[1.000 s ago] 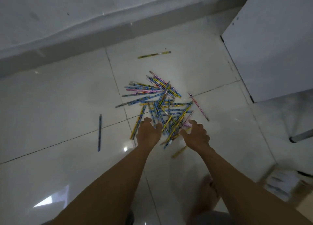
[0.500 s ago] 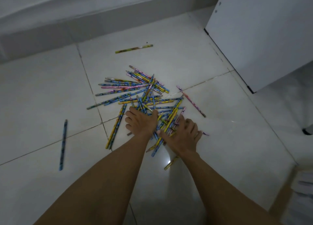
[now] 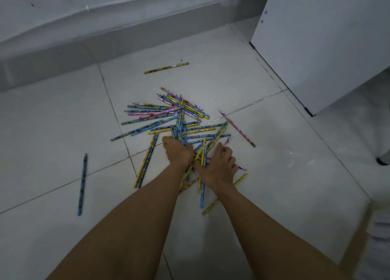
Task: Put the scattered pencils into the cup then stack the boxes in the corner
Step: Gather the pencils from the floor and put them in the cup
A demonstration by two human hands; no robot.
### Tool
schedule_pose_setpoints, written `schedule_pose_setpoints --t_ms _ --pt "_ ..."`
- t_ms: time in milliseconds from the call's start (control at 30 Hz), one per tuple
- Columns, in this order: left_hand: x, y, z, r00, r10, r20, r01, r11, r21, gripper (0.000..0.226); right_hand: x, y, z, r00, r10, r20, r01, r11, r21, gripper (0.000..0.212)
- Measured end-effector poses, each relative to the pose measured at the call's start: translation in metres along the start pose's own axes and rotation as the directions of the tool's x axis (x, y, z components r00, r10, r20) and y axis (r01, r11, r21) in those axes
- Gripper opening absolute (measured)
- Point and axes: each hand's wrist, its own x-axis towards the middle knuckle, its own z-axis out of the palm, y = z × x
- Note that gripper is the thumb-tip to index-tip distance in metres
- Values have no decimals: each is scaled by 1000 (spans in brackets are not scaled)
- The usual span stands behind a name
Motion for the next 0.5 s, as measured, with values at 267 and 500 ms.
schedule_pose_setpoints --t_ms 267,500 --pt "8 0 -5 1000 30 -9 -29 998 64 43 1 -4 3 1000 2 15 -2 998 58 100" --pt "12 -3 -5 983 179 40 -183 950 253 46 -1 -2 4 999 0 37 -3 998 67 75"
